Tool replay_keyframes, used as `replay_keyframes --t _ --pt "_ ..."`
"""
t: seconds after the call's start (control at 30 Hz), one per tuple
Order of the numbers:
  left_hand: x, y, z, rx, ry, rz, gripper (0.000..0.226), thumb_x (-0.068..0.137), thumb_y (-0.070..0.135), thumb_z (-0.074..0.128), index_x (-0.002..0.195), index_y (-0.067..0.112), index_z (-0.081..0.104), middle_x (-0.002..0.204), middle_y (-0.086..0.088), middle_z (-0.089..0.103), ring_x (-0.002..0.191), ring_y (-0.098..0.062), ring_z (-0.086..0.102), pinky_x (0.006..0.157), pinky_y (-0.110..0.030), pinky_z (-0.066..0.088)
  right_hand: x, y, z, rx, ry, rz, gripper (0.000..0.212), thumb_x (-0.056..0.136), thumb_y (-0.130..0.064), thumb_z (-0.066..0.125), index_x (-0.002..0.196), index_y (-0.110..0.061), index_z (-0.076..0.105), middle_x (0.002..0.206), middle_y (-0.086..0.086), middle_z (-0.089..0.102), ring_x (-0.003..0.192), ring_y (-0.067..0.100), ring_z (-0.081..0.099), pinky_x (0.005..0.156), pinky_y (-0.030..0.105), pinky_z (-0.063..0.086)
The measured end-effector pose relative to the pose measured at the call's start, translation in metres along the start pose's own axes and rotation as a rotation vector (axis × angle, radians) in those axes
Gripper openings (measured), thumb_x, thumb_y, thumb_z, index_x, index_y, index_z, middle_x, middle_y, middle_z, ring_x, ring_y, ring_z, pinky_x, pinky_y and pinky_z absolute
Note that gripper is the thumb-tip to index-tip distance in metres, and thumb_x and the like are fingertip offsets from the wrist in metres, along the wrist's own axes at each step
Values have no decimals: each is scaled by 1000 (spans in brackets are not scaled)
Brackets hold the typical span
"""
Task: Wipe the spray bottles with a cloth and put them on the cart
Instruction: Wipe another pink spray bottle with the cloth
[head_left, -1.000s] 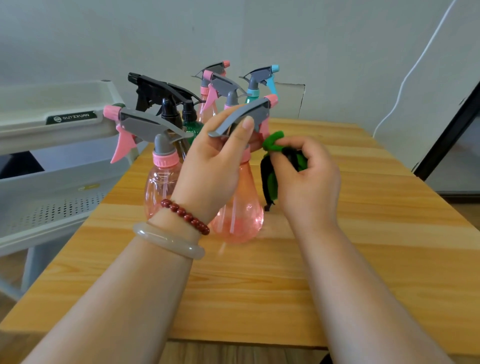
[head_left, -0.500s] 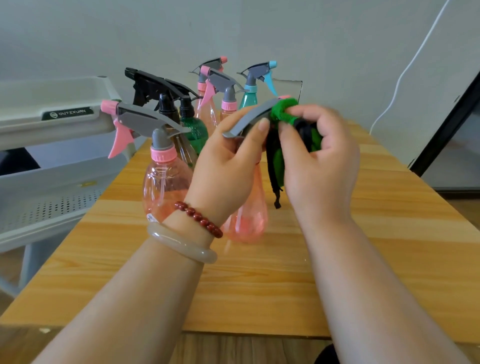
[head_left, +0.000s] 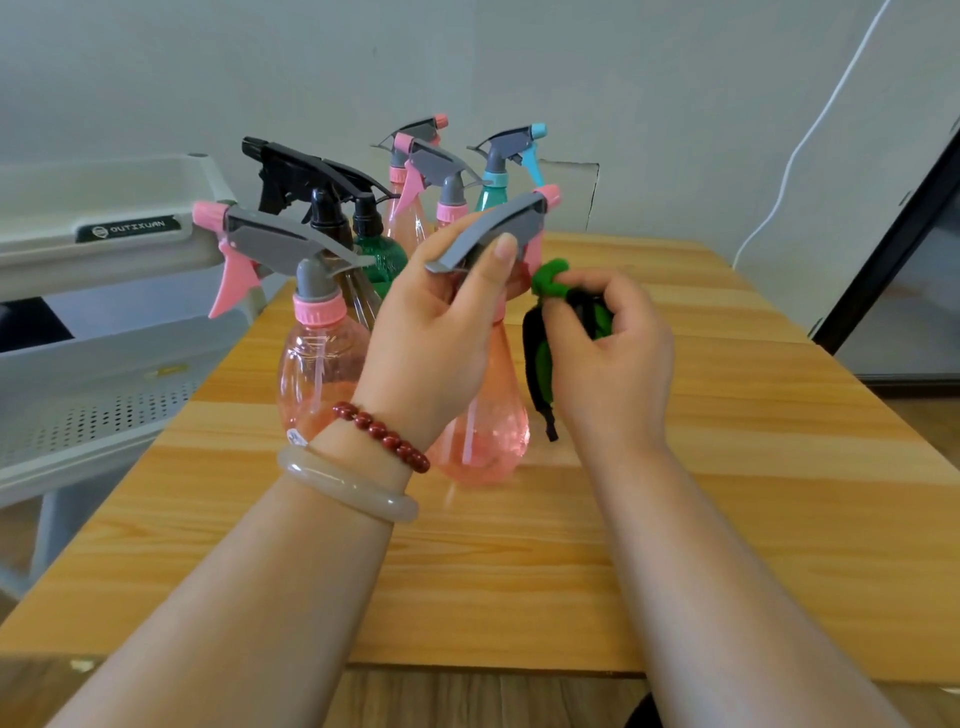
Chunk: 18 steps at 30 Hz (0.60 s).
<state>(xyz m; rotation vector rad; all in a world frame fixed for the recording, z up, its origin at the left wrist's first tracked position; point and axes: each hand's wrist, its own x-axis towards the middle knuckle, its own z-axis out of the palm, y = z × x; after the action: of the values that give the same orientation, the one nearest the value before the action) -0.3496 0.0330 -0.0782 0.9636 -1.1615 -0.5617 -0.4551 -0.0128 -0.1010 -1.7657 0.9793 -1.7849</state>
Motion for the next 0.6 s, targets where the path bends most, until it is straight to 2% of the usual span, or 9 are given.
replay_keyframes --t 0.07,0.17,0.23,0.3,0.33,0.4,0.5,0.6 --pt "0 0 0 -17 1 -1 15 102 23 54 111 33 60 109 0 72 101 -12 70 89 -27 56 4 0 -4 -17 34 0 21 80 -11 63 85 -31 63 87 -14 66 88 2 62 79 13 45" --pt "-4 3 4 25 -28 28 17 101 20 55 108 35 59 106 9 71 100 0 68 87 -19 53 10 -13 -7 -26 124 -204 20 83 -7 65 91 -25 62 89 -12 63 89 3 61 81 13 45" --pt "-4 1 3 26 -24 18 15 101 22 55 109 33 61 100 10 71 98 -2 68 86 -20 54 6 -13 -3 -26 82 -251 22 83 -3 64 92 -23 62 89 -10 63 89 4 60 81 14 44" --pt "-2 0 0 52 -15 5 14 100 30 56 111 34 63 102 0 73 98 -14 68 88 -30 56 1 -6 -1 -34 9 -145 23 80 -2 63 89 -24 63 89 -8 66 89 6 62 80 15 45" --pt "-1 0 -3 59 -9 -4 14 99 33 57 110 36 64 100 -1 73 96 -15 68 85 -31 56 1 -2 -2 -39 -18 -65 23 80 -2 62 87 -24 63 88 -10 67 88 5 62 78 14 45" --pt "0 1 -6 43 -1 -37 10 99 32 59 105 38 64 96 1 73 91 -6 67 79 -25 55 5 1 -6 -25 3 54 23 81 -3 64 86 -26 65 87 -13 67 86 0 62 77 11 44" --pt "0 4 -7 101 12 -24 12 96 30 63 101 40 63 97 1 72 89 -4 65 81 -24 56 15 -6 -14 42 118 85 17 84 -7 67 90 -22 67 87 -15 67 84 -3 61 77 11 45" --pt "2 6 -10 76 18 -19 26 92 23 69 112 35 57 96 1 69 92 -16 71 81 -31 59 16 -10 -17 80 145 71 13 85 -10 67 91 -21 67 84 -16 64 81 -2 60 75 13 45"
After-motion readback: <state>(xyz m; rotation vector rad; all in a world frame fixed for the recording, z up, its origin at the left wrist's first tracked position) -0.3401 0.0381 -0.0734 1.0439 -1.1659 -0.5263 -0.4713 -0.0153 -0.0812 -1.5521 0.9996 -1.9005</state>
